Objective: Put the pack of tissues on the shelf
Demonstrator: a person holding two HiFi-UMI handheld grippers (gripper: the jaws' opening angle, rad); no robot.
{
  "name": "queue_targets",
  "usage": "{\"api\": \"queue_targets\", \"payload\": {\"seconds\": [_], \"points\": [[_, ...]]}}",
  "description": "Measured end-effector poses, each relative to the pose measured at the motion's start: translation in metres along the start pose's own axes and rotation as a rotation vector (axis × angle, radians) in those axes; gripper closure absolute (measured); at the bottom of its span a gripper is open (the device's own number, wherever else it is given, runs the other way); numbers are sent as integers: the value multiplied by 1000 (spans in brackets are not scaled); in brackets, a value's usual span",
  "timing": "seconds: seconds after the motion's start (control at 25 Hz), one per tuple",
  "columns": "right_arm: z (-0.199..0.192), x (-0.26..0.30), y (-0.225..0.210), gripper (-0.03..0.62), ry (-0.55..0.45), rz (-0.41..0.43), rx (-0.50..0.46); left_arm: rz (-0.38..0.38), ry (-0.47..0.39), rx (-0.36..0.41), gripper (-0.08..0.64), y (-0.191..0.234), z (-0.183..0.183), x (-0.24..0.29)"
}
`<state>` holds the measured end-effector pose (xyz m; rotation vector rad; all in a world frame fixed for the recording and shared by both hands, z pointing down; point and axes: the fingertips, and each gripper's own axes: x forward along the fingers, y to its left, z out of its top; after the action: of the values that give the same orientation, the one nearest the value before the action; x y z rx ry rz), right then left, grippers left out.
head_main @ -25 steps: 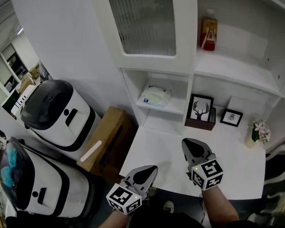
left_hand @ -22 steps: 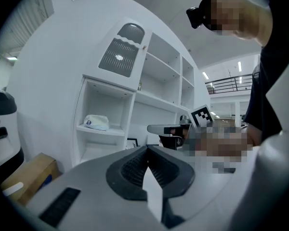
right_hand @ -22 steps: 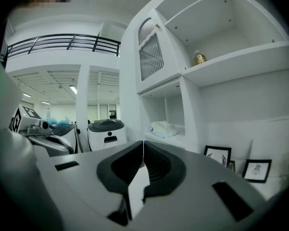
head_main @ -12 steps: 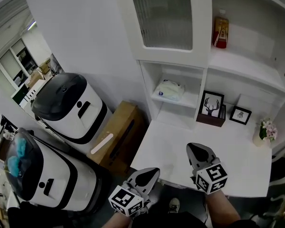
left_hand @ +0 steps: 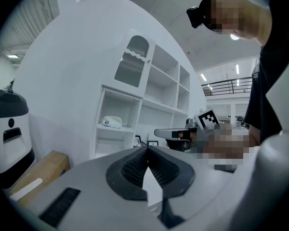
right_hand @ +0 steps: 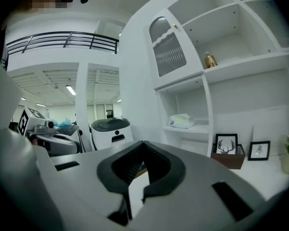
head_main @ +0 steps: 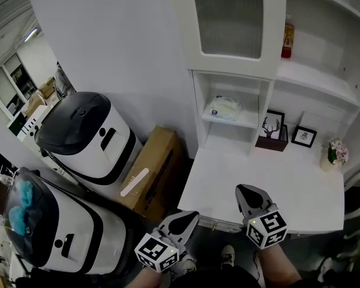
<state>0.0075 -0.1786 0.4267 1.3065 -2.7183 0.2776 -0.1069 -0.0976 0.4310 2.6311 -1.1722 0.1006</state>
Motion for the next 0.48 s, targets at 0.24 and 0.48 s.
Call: {"api": "queue_targets", "payload": {"seconds": [0.24, 0.48], "points": [[-9, -13, 36, 588, 1, -71, 6, -77, 1, 0, 555, 7, -7, -28], [-18, -29, 69, 588, -1, -127, 4, -145, 0, 4, 555, 5, -15, -51]]}}
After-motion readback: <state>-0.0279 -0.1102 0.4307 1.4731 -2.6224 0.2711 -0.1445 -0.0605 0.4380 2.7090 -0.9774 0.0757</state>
